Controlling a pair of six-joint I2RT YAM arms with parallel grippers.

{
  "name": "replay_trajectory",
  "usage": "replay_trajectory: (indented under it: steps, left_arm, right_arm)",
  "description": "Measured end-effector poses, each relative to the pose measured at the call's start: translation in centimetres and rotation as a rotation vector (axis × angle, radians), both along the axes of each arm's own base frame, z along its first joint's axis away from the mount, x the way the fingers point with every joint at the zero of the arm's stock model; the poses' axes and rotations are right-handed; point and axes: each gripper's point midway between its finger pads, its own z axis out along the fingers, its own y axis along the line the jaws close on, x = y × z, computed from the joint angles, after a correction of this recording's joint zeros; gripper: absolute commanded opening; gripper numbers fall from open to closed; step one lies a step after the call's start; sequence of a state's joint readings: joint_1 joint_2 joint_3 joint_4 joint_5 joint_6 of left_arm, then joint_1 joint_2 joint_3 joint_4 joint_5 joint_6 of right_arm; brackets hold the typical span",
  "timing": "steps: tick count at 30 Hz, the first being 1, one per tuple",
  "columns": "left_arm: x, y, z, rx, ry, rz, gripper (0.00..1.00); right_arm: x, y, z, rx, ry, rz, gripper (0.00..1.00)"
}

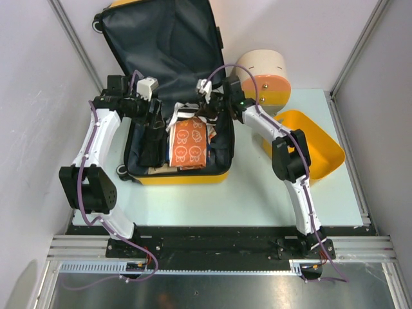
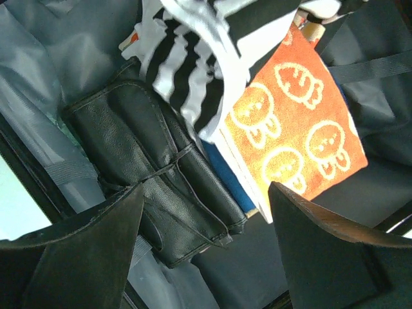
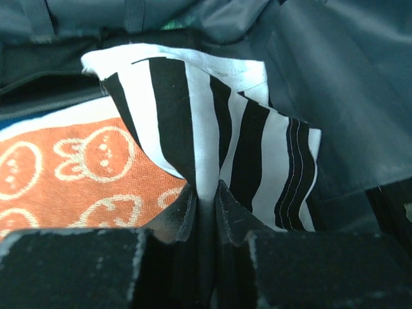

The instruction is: Open, take out, and arrange the luggage

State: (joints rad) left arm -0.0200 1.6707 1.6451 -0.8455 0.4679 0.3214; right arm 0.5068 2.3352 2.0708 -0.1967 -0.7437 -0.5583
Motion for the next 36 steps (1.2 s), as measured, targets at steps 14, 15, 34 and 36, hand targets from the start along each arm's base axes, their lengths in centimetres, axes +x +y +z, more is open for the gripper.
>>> replay_trajectory:
  steps: [14, 15, 34, 36]
  left_arm:
    - [1.5, -1.2, 1.4, -0.056, -0.031, -0.043, 0.83]
    - [1.7, -1.3, 1.5, -0.065, -0.033, -0.047, 0.83]
    - [2.8, -3.8, 0.8, -0.146, 0.004, -0.11, 0.82]
    - [2.7, -3.8, 0.5, -0.146, 0.012, -0.111, 0.82]
  right_arm:
    - [-1.0, -13.8, 14.7, 0.206, 0.2, -0.264, 0.0]
    - [-1.6, -15.3, 15.6, 0.207, 0.197, -0.289, 0.0]
    - [-13.5, -40.9, 8.4, -0.139, 0.235, -0.836, 0.0]
    - [-12.9, -42.0, 6.6, -0.182, 0.244, -0.866, 0.0]
